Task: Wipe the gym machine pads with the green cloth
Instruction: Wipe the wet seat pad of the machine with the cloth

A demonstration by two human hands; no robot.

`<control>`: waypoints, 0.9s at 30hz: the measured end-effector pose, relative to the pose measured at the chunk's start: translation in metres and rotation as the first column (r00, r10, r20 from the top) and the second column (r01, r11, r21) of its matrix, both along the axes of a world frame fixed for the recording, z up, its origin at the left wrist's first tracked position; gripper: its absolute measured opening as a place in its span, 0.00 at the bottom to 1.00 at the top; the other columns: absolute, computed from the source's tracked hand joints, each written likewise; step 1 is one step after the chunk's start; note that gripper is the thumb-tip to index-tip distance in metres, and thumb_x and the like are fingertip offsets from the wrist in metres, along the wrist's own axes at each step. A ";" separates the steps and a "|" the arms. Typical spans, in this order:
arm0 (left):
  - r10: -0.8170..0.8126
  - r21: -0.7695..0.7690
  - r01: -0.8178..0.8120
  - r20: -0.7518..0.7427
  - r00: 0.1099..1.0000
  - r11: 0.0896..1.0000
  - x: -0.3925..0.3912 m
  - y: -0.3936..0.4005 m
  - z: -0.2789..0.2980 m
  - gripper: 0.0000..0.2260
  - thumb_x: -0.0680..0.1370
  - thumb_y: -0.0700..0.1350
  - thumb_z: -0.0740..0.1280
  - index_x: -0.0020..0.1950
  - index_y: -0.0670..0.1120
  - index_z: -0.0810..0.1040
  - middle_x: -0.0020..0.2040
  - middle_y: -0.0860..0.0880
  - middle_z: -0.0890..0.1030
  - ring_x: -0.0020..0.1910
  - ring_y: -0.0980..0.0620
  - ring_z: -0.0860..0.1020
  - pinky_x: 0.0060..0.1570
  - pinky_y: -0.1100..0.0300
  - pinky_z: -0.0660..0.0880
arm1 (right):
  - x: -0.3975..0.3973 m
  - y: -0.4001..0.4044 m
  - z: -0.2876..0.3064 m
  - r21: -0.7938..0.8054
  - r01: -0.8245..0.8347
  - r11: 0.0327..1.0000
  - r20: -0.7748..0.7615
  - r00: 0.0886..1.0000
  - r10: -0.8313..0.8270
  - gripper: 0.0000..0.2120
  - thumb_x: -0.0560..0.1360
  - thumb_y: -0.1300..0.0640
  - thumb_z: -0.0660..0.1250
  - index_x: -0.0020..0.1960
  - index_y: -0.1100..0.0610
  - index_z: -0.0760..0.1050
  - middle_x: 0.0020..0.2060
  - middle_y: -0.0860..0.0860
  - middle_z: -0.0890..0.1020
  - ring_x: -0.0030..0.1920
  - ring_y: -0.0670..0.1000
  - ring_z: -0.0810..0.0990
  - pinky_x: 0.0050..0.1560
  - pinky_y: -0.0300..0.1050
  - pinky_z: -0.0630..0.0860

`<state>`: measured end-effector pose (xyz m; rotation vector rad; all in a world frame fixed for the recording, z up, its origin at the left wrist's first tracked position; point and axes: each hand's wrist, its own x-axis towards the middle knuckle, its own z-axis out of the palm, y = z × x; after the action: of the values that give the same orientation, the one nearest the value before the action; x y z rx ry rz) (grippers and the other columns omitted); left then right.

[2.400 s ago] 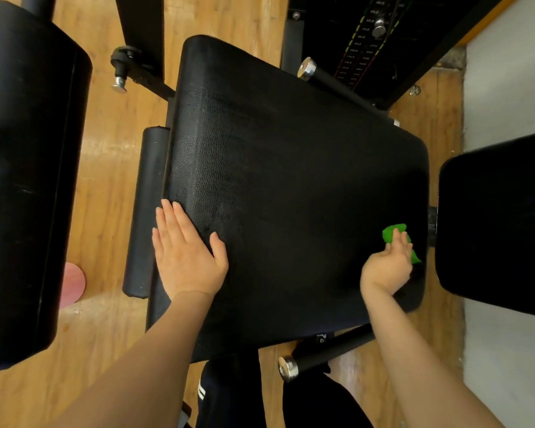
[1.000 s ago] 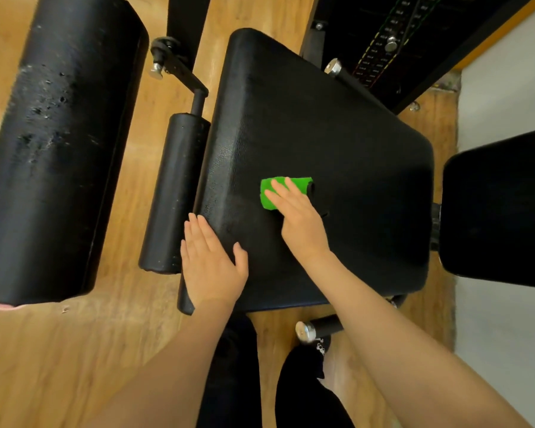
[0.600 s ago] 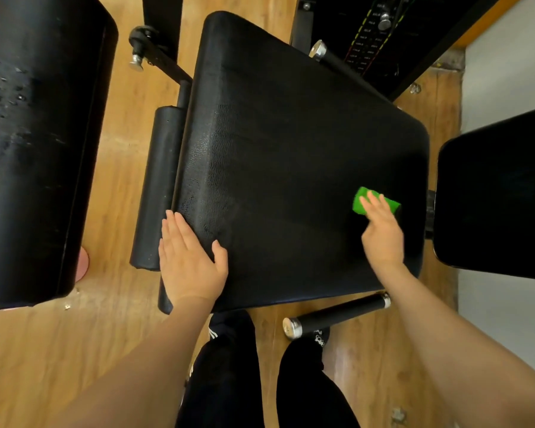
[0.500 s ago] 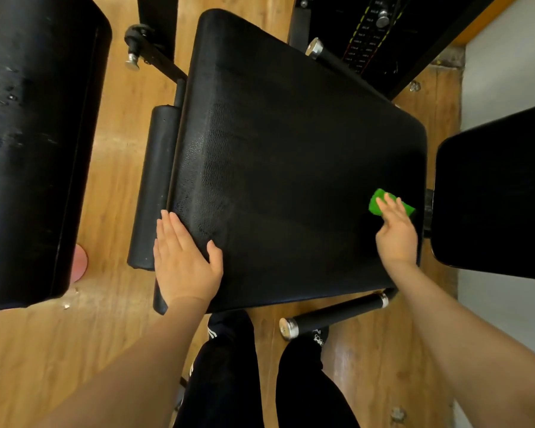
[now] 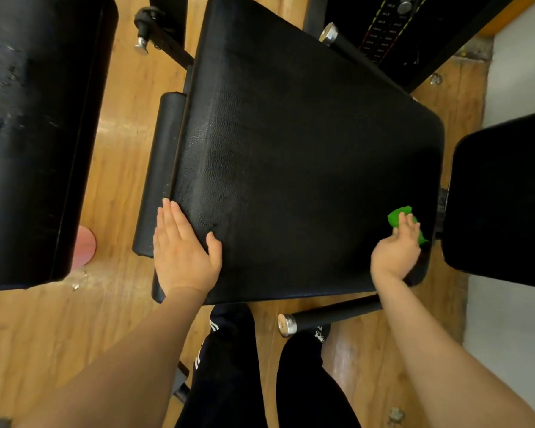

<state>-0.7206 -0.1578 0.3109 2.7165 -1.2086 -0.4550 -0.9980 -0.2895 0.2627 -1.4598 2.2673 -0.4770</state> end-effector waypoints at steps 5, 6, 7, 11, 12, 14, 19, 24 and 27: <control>-0.002 0.002 0.002 -0.007 1.000 1.000 0.000 -0.001 -0.001 0.36 0.75 0.55 0.50 0.76 0.33 0.55 0.77 0.35 0.58 0.76 0.37 0.58 0.73 0.43 0.59 | 0.075 0.019 0.014 -0.050 -0.210 0.977 0.021 0.977 0.211 0.23 0.76 0.72 0.54 0.70 0.61 0.67 0.70 0.53 0.67 0.74 0.53 0.58 0.72 0.44 0.54; 0.000 -0.001 0.000 -0.008 1.000 1.000 0.000 -0.001 -0.001 0.36 0.74 0.56 0.50 0.76 0.33 0.55 0.76 0.35 0.58 0.75 0.37 0.58 0.72 0.43 0.60 | 0.091 0.022 0.018 -0.050 -0.264 0.963 0.016 0.964 0.265 0.25 0.75 0.73 0.54 0.70 0.60 0.67 0.71 0.53 0.67 0.74 0.53 0.58 0.73 0.47 0.55; 0.001 -0.005 -0.001 -0.013 1.000 1.000 0.000 -0.001 0.000 0.36 0.74 0.55 0.50 0.76 0.33 0.55 0.76 0.35 0.58 0.75 0.37 0.58 0.72 0.43 0.60 | 0.107 0.024 0.022 -0.064 -0.320 0.945 0.022 0.946 0.322 0.25 0.74 0.74 0.55 0.70 0.60 0.67 0.71 0.54 0.67 0.74 0.54 0.58 0.73 0.50 0.58; 0.002 -0.018 -0.003 -0.032 0.999 1.000 0.000 0.000 0.000 0.36 0.74 0.55 0.51 0.76 0.33 0.56 0.76 0.35 0.59 0.75 0.37 0.59 0.72 0.42 0.60 | 0.169 0.024 0.033 -0.218 -0.530 0.819 0.083 0.826 0.557 0.24 0.68 0.74 0.58 0.62 0.63 0.76 0.63 0.59 0.76 0.67 0.62 0.69 0.64 0.58 0.70; 0.001 -0.017 -0.002 -0.036 0.999 1.000 0.001 0.001 0.000 0.36 0.74 0.55 0.51 0.76 0.33 0.56 0.76 0.35 0.59 0.75 0.37 0.59 0.72 0.42 0.60 | 0.183 0.022 0.037 -0.237 -0.572 0.785 0.106 0.788 0.606 0.23 0.67 0.72 0.58 0.60 0.63 0.77 0.62 0.59 0.77 0.66 0.63 0.71 0.62 0.58 0.71; -0.003 -0.020 0.002 -0.039 0.999 1.000 0.001 0.001 -0.001 0.36 0.74 0.55 0.51 0.76 0.33 0.55 0.76 0.35 0.59 0.75 0.38 0.58 0.72 0.43 0.59 | 0.209 0.017 0.047 -0.268 -0.663 0.699 0.136 0.693 0.708 0.22 0.67 0.71 0.58 0.58 0.64 0.78 0.60 0.59 0.78 0.65 0.63 0.71 0.61 0.56 0.71; -0.007 -0.007 0.006 -0.030 1.000 1.000 0.001 0.000 -0.001 0.38 0.73 0.57 0.47 0.77 0.35 0.52 0.78 0.38 0.55 0.77 0.41 0.54 0.75 0.47 0.54 | 0.249 0.011 0.062 -0.250 -0.881 0.402 0.064 0.399 0.915 0.22 0.68 0.70 0.55 0.59 0.65 0.77 0.61 0.60 0.77 0.67 0.65 0.68 0.64 0.54 0.63; -0.016 0.013 0.017 -0.030 0.999 1.000 0.002 0.001 0.000 0.37 0.75 0.58 0.44 0.78 0.36 0.49 0.79 0.39 0.51 0.78 0.43 0.50 0.76 0.50 0.49 | 0.255 0.015 0.068 -0.125 -0.970 0.208 -0.065 0.217 0.974 0.21 0.76 0.68 0.55 0.66 0.62 0.71 0.69 0.56 0.69 0.74 0.58 0.57 0.70 0.50 0.50; -0.016 0.008 0.016 -0.040 0.999 1.000 0.003 0.001 0.000 0.36 0.76 0.56 0.50 0.78 0.36 0.49 0.79 0.39 0.52 0.78 0.43 0.51 0.76 0.49 0.50 | 0.243 0.027 0.069 -0.165 -0.966 0.198 -0.058 0.210 0.976 0.18 0.73 0.69 0.57 0.60 0.64 0.76 0.63 0.58 0.76 0.70 0.61 0.65 0.68 0.55 0.60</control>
<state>-0.7175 -0.1567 0.3110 2.6930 -1.2217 -0.5144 -0.7555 -0.2629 0.3320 -2.5266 0.7636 -0.2425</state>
